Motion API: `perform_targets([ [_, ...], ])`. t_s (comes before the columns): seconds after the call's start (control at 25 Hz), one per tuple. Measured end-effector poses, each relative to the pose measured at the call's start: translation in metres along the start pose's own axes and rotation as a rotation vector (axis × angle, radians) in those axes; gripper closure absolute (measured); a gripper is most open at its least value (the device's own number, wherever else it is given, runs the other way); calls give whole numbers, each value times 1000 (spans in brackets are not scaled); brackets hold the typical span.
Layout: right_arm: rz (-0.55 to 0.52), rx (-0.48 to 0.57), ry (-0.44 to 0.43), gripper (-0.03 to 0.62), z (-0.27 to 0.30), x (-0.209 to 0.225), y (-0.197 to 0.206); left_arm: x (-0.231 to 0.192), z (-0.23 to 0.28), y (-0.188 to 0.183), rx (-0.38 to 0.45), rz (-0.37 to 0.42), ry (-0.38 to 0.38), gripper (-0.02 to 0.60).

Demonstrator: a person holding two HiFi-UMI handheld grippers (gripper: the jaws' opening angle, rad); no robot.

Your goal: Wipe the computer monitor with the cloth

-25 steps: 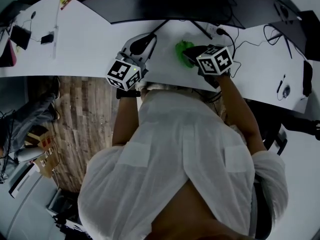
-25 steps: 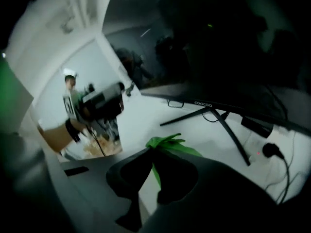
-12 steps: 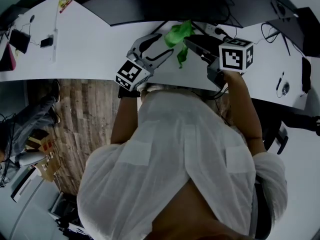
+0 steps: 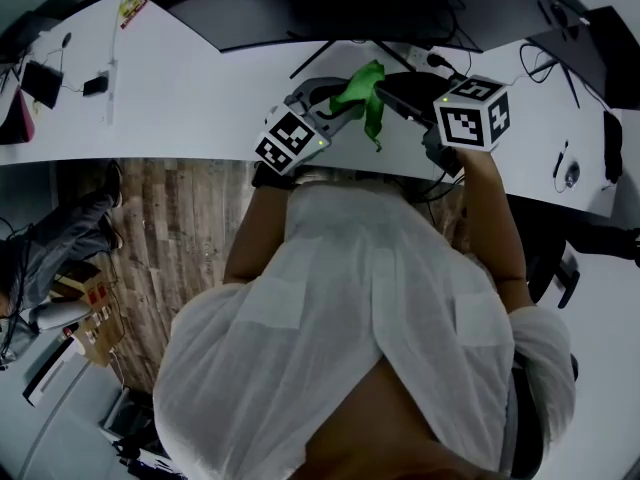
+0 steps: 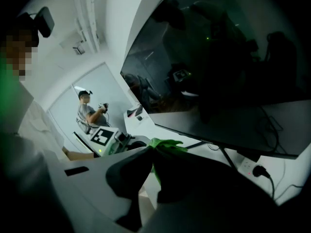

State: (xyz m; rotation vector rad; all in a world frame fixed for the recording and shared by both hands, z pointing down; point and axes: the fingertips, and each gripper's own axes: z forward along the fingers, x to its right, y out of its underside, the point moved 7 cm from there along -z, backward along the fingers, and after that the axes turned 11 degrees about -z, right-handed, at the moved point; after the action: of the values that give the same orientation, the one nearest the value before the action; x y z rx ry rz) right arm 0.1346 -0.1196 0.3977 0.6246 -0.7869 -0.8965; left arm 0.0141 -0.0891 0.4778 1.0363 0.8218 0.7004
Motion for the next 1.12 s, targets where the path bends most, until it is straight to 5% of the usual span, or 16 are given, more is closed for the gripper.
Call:
perform_targets([
  [0.04,-16,-20,15,571,-1,2,4,-1,-3,1,-7,-2,7,520],
  [0.24,-122,-116,110,558,-3,23,28,-4,-11,-5,-43,69,-27,550],
  [0.4,-197,-205,91,366,-5,33,54,8,-6,-12,-121,285,-26,551],
  [0.52,-272,-155,4,341,-8,25,48,17,-2,-10,-198,386,30,551],
  [0.64,-455,-89,-130,339,1,12,32,28,-1,-16,-249,467,112,551],
  [0.84,-614,-205,-315,276,23,0,27,42,-7,-36,-267,542,211,551],
  [0.92,-619,-221,-373,330,23,-3,25,45,-10,-45,-245,549,228,551],
  [1.0,-622,-223,-398,528,19,-6,19,43,-13,-51,-225,541,218,551],
  [1.12,-639,-220,-375,565,8,-7,6,33,-17,-54,-184,450,206,549],
])
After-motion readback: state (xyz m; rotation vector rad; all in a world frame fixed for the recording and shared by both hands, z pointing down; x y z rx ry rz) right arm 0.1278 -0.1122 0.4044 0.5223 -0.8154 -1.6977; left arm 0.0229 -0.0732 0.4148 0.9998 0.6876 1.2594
